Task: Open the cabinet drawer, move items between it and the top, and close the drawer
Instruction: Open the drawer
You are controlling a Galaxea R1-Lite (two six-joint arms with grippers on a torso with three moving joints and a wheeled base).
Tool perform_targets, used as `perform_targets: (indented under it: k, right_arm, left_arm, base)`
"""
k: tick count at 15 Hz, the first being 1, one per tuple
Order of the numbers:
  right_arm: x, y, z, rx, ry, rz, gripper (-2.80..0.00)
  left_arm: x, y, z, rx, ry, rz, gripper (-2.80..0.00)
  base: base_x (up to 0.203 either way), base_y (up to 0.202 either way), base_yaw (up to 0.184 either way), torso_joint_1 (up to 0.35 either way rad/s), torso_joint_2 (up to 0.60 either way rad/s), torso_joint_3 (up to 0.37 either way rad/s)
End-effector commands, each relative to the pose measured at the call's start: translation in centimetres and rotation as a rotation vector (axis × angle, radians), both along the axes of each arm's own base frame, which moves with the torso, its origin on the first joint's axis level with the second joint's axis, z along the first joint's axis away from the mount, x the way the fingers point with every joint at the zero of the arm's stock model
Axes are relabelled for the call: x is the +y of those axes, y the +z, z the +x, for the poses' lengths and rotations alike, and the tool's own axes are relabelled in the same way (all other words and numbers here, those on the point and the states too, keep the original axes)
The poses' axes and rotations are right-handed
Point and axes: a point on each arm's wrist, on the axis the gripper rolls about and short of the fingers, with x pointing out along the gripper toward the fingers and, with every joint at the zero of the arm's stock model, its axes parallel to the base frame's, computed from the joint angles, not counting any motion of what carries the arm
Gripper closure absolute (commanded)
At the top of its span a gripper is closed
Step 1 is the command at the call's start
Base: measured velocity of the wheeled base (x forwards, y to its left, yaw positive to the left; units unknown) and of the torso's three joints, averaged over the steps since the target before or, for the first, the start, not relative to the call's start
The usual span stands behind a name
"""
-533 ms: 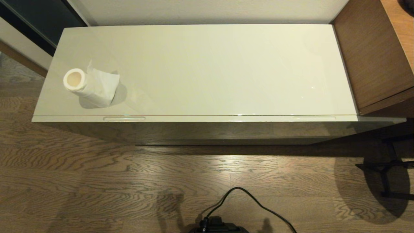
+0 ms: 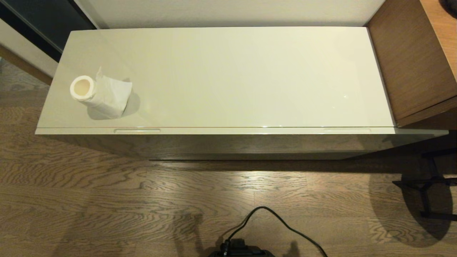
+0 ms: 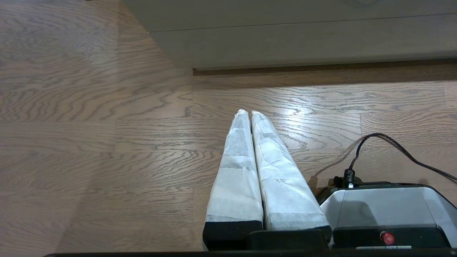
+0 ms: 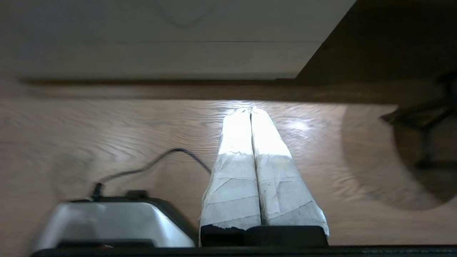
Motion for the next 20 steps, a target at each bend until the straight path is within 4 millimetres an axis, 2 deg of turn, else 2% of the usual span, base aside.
perform_targets:
  k: [1, 5, 9, 13, 17, 20]
  right_arm:
    - [0.0, 0.0, 0.0, 0.000, 0.004, -0.049, 0.00]
    - [0.0, 0.0, 0.0, 0.002, 0.002, -0.025, 0.00]
    - [0.0, 0.0, 0.0, 0.008, 0.005, -0.034, 0.00]
    - [0.0, 0.0, 0.0, 0.005, 0.005, -0.032, 0.00]
    - [0.0, 0.0, 0.0, -0.009, 0.000, -0.048, 0.00]
    - [0.0, 0.1, -0.1, 0.010, 0.002, -0.032, 0.00]
  left_arm:
    - [0.0, 0.0, 0.0, 0.003, 0.002, 0.001, 0.00]
    - [0.0, 0.1, 0.0, -0.005, 0.002, -0.002, 0.00]
    - [-0.1, 3.5, -1.3, -0.072, -0.042, 0.007, 0.00]
    - [-0.1, 3.9, -1.8, -0.052, -0.055, 0.000, 0.00]
    - [-0.1, 6.8, -1.7, -0.061, -0.039, -0.088, 0.00]
    - [-0.1, 6.8, -1.8, -0.069, -0.047, -0.095, 0.00]
  base:
    - [0.000, 0.000, 0.000, 0.000, 0.00, 0.000]
    - [0.000, 0.000, 0.000, 0.000, 0.00, 0.000]
    - [0.000, 0.000, 0.000, 0.000, 0.00, 0.000]
    - [0.000, 0.000, 0.000, 0.000, 0.00, 0.000]
    - [0.000, 0.000, 0.000, 0.000, 0.00, 0.000]
    - [0.000, 0.000, 0.000, 0.000, 0.00, 0.000]
